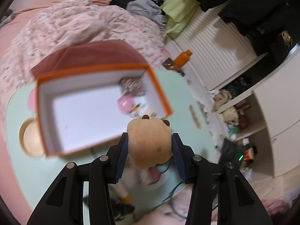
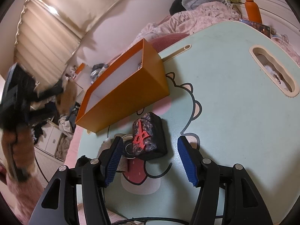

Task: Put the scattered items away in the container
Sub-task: 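Carry the tan plush toy out and set it on the table with the left tool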

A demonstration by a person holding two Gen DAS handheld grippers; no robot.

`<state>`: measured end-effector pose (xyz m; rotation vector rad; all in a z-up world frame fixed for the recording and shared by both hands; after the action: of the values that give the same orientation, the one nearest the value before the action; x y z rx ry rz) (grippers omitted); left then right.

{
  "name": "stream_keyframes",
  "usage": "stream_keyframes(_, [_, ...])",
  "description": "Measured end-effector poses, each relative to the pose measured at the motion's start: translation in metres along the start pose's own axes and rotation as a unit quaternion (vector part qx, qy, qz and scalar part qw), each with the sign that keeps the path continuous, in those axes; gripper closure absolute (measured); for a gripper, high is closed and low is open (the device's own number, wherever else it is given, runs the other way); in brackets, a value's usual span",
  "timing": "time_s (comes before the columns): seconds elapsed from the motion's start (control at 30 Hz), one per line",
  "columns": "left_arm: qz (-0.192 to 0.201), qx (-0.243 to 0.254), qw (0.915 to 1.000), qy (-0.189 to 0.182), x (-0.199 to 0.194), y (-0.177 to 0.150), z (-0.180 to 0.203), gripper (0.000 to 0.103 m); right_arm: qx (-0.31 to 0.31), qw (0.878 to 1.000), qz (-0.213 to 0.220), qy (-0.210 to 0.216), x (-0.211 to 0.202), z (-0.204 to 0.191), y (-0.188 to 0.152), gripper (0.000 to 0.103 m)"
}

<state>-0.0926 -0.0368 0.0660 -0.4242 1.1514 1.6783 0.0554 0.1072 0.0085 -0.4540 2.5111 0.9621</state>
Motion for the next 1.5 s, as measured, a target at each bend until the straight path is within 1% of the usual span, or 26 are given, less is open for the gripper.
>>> stream_keyframes(0.07, [0.009, -0.008, 0.9994, 0.031, -0.003, -0.021, -0.016, 0.057, -0.001, 1.000, -0.002, 0.000, 0.000, 0.000, 0.000, 0.043])
stream_keyframes(0.17, [0.016, -0.017, 0.9982, 0.054, 0.000, -0.043, -0.034, 0.057, -0.005, 1.000, -0.006, -0.002, 0.000, -0.001, -0.002, 0.043])
stream_keyframes(0.27, [0.029, -0.017, 0.9954, 0.089, 0.010, -0.053, -0.048, 0.056, -0.010, 1.000, -0.005, -0.005, -0.001, -0.003, -0.002, 0.043])
stream_keyframes(0.3, [0.032, -0.021, 0.9948, 0.094, 0.013, -0.055, -0.052, 0.056, -0.010, 1.000, -0.005, -0.005, 0.000, -0.003, -0.002, 0.043])
stream_keyframes(0.37, [0.043, -0.035, 0.9946, 0.087, 0.019, -0.059, -0.057, 0.054, -0.011, 1.000, -0.005, -0.007, 0.000, -0.003, -0.002, 0.043])
stream_keyframes(0.4, [0.048, -0.041, 0.9947, 0.081, 0.021, -0.062, -0.057, 0.052, -0.012, 1.000, -0.005, -0.008, 0.000, -0.003, -0.002, 0.043])
stream_keyframes(0.47, [0.060, -0.044, 0.9945, 0.074, 0.024, -0.065, -0.055, 0.051, -0.015, 1.000, -0.006, -0.009, 0.001, -0.004, -0.002, 0.043])
stream_keyframes(0.5, [0.067, -0.037, 0.9938, 0.080, 0.025, -0.066, -0.053, 0.051, -0.016, 1.000, -0.007, -0.010, 0.001, -0.005, -0.002, 0.043])
stream_keyframes(0.57, [0.092, -0.012, 0.9905, 0.102, 0.023, -0.071, -0.046, 0.047, -0.018, 1.000, -0.009, -0.010, 0.002, -0.005, -0.002, 0.043])
stream_keyframes(0.63, [0.121, 0.004, 0.9860, 0.114, 0.018, -0.075, -0.040, 0.038, -0.019, 1.000, -0.011, -0.009, 0.002, -0.005, -0.002, 0.043])
stream_keyframes(0.67, [0.136, 0.008, 0.9839, 0.116, 0.016, -0.077, -0.039, 0.036, -0.019, 1.000, -0.013, -0.009, 0.002, -0.006, -0.003, 0.043])
stream_keyframes(0.7, [0.145, 0.009, 0.9830, 0.112, 0.014, -0.079, -0.038, 0.033, -0.019, 1.000, -0.013, -0.009, 0.002, -0.006, -0.003, 0.043])
stream_keyframes(0.8, [0.174, -0.009, 0.9810, 0.086, 0.010, -0.086, -0.038, 0.033, -0.021, 1.000, -0.016, -0.010, 0.003, -0.006, -0.003, 0.043])
stream_keyframes(0.87, [0.203, -0.029, 0.9747, 0.088, 0.004, -0.093, -0.040, 0.033, -0.023, 1.000, -0.015, -0.011, 0.003, -0.006, -0.003, 0.043])
stream_keyframes(0.93, [0.239, -0.038, 0.9653, 0.099, -0.004, -0.100, -0.041, 0.033, -0.025, 1.000, -0.015, -0.012, 0.003, -0.006, -0.003, 0.043])
stream_keyframes(1.03, [0.308, -0.052, 0.9431, 0.113, -0.025, -0.114, -0.041, 0.033, -0.031, 0.999, -0.020, -0.009, 0.005, -0.008, -0.003, 0.040])
stream_keyframes(1.1, [0.354, -0.050, 0.9256, 0.123, -0.041, -0.123, -0.039, 0.033, -0.035, 0.999, -0.023, -0.004, 0.005, -0.011, -0.004, 0.032])
stream_keyframes(1.13, [0.369, -0.047, 0.9196, 0.125, -0.047, -0.125, -0.038, 0.028, -0.039, 0.999, -0.022, -0.003, 0.004, -0.013, -0.004, 0.032])
stream_keyframes(1.17, [0.378, -0.044, 0.9163, 0.125, -0.049, -0.126, -0.037, 0.024, -0.046, 0.999, -0.020, -0.004, 0.003, -0.016, -0.003, 0.032])
stream_keyframes(1.2, [0.379, -0.042, 0.9156, 0.126, -0.050, -0.127, -0.037, 0.022, -0.053, 0.998, -0.017, -0.006, 0.002, -0.020, -0.003, 0.031])
stream_keyframes(1.23, [0.376, -0.041, 0.9167, 0.128, -0.048, -0.126, -0.037, 0.021, -0.060, 0.998, -0.015, -0.007, 0.001, -0.023, -0.003, 0.031])
stream_keyframes(1.3, [0.360, -0.038, 0.9228, 0.131, -0.040, -0.123, -0.038, 0.021, -0.075, 0.997, -0.006, -0.010, -0.003, -0.033, -0.001, 0.026])
stream_keyframes(1.37, [0.347, -0.036, 0.9279, 0.130, -0.032, -0.120, -0.039, 0.021, -0.089, 0.996, 0.001, -0.012, -0.006, -0.043, 0.001, 0.023])
stream_keyframes(1.43, [0.346, -0.033, 0.9290, 0.127, -0.030, -0.120, -0.038, 0.021, -0.114, 0.993, 0.007, 0.015, -0.008, -0.057, 0.004, 0.021])
stream_keyframes(1.47, [0.347, -0.032, 0.9288, 0.126, -0.031, -0.120, -0.039, 0.021, -0.131, 0.991, 0.013, 0.020, -0.008, -0.066, 0.006, 0.017])
stream_keyframes(1.5, [0.348, -0.032, 0.9285, 0.125, -0.032, -0.121, -0.039, 0.021, -0.151, 0.988, 0.022, 0.012, -0.008, -0.075, 0.008, 0.015])
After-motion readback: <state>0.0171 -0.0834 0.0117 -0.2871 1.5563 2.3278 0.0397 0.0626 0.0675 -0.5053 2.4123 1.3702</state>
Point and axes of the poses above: each gripper's, at about its wrist camera, not at the fingertips, and x roughly the way its jaws point, z to its right, y to its top, the point moved 5 cm from there along x, roughly the way its jaws point, and after that the axes turned 3 degrees about z, right-handed, at the moved point
